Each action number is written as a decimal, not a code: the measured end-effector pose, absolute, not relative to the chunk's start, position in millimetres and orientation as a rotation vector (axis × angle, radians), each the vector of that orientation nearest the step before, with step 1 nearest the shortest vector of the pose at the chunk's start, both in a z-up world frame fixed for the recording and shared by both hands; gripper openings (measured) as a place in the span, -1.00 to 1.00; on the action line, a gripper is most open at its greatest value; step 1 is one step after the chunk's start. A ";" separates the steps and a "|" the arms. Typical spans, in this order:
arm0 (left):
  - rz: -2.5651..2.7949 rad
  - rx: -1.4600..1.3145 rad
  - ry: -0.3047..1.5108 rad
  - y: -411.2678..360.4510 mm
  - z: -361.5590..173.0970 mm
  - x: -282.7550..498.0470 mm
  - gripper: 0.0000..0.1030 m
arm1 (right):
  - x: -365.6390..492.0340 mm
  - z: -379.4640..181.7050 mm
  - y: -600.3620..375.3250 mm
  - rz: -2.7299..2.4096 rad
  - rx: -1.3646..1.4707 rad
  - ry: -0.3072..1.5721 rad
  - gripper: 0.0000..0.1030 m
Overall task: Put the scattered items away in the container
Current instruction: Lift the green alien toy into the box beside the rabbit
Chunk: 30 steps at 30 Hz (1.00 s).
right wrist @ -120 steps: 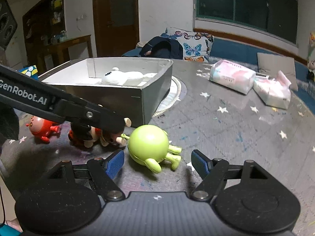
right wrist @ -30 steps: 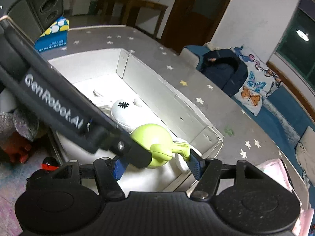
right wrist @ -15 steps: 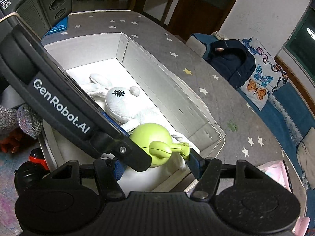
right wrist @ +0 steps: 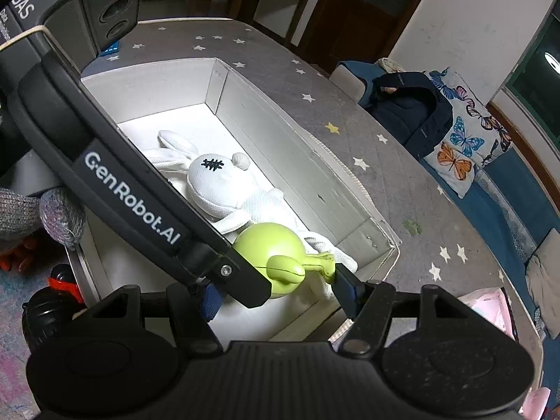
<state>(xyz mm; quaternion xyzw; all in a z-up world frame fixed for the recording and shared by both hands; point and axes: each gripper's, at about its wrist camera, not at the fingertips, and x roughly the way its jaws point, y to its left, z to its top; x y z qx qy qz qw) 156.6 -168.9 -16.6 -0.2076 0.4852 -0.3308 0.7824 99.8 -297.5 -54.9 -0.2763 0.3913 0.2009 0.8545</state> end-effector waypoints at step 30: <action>-0.719 -0.428 1.066 -174.9 -15.3 160.8 -0.18 | 90.1 -48.1 -296.6 0.399 -0.606 0.797 0.35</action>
